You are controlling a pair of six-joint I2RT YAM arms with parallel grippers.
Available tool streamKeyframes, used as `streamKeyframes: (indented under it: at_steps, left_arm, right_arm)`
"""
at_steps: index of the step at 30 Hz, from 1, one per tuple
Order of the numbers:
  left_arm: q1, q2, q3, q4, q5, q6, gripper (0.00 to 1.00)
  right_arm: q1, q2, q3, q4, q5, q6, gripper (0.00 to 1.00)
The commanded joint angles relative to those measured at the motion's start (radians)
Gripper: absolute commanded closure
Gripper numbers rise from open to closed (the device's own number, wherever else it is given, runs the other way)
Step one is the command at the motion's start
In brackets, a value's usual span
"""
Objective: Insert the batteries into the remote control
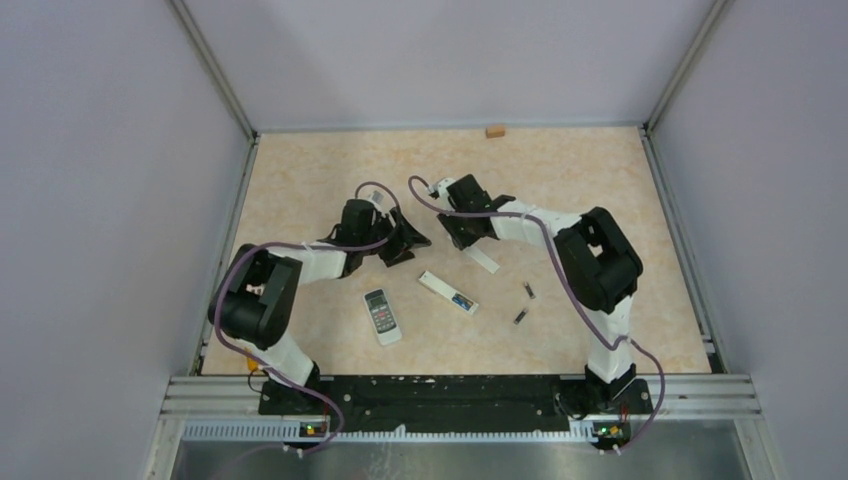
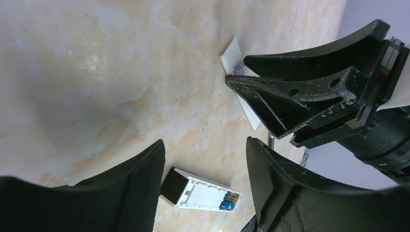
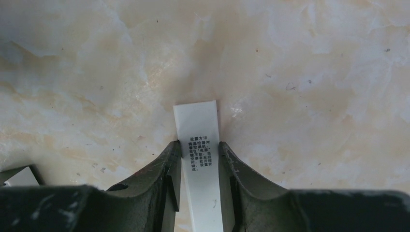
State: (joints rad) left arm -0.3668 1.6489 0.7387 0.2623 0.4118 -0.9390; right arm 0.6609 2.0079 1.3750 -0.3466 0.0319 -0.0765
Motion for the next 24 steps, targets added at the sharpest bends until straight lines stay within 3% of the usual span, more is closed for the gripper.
streamKeyframes:
  at_steps: [1, 13, 18, 20, 24]
  left_arm:
    - [0.006, 0.026, 0.026, 0.113, 0.071, 0.015, 0.34]
    - [0.008, 0.124, 0.069, 0.183, 0.110, -0.050, 0.36]
    - [0.008, 0.132, 0.065, 0.178, 0.085, -0.059, 0.37]
    - [0.009, 0.134, 0.066, 0.171, 0.080, -0.057, 0.37]
    - [0.012, 0.135, 0.069, 0.158, 0.069, -0.055, 0.36]
  right_arm:
    - [0.003, -0.085, -0.073, 0.094, -0.028, -0.029, 0.72]
    - [0.003, -0.200, -0.182, 0.176, -0.134, -0.052, 0.70]
    - [0.003, -0.163, -0.142, 0.112, -0.043, -0.040, 0.51]
    - [0.002, -0.142, -0.111, 0.073, -0.018, -0.035, 0.38]
    - [0.003, -0.096, -0.045, -0.010, 0.009, -0.032, 0.34]
